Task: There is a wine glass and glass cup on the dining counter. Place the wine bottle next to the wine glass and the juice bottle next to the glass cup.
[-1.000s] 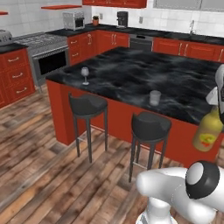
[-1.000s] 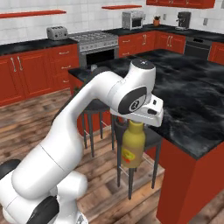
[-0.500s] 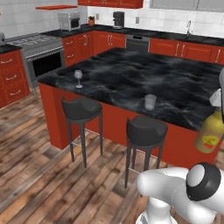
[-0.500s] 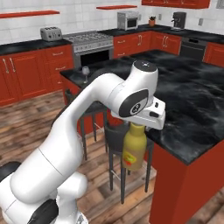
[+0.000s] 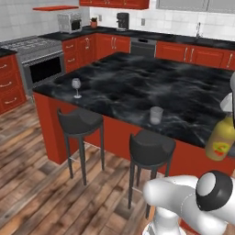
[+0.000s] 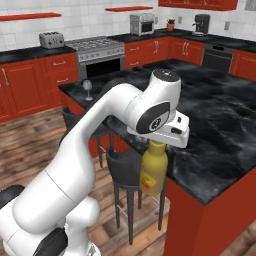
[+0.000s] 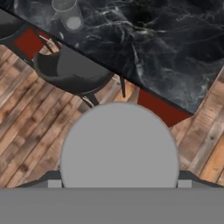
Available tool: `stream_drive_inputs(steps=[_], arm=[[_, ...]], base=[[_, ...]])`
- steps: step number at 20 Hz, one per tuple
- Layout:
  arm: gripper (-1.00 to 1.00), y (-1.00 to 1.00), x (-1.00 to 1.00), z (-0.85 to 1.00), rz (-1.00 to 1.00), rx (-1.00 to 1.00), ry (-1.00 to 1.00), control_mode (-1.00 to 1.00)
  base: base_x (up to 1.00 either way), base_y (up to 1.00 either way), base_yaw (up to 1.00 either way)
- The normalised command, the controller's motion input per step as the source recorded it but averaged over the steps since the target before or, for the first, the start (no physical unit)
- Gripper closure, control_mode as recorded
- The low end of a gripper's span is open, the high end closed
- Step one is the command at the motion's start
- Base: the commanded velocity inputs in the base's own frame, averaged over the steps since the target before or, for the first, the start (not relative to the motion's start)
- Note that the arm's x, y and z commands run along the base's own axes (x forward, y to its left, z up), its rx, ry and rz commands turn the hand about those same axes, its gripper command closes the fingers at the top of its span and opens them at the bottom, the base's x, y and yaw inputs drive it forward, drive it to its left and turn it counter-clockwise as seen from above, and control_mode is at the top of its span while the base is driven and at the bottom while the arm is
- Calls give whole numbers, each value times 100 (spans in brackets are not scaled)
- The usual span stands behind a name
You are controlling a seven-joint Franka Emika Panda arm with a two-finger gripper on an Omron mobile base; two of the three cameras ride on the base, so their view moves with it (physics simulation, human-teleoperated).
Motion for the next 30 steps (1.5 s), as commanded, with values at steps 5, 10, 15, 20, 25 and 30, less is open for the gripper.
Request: stream_drive_inputs(steps=[5, 10, 15, 20, 25, 30], arm=[[100, 0, 0, 0, 0, 0, 0, 100], [100, 0, 0, 0, 0, 0, 0, 100], [100, 0, 0, 0, 0, 0, 0, 100], [100, 0, 0, 0, 0, 0, 0, 100], [100, 0, 0, 0, 0, 0, 0, 100], [100, 0, 0, 0, 0, 0, 0, 100]], base=[[58, -7, -1], [58, -10, 0], [61, -14, -1], [58, -17, 0], [54, -14, 0], [29, -4, 0]])
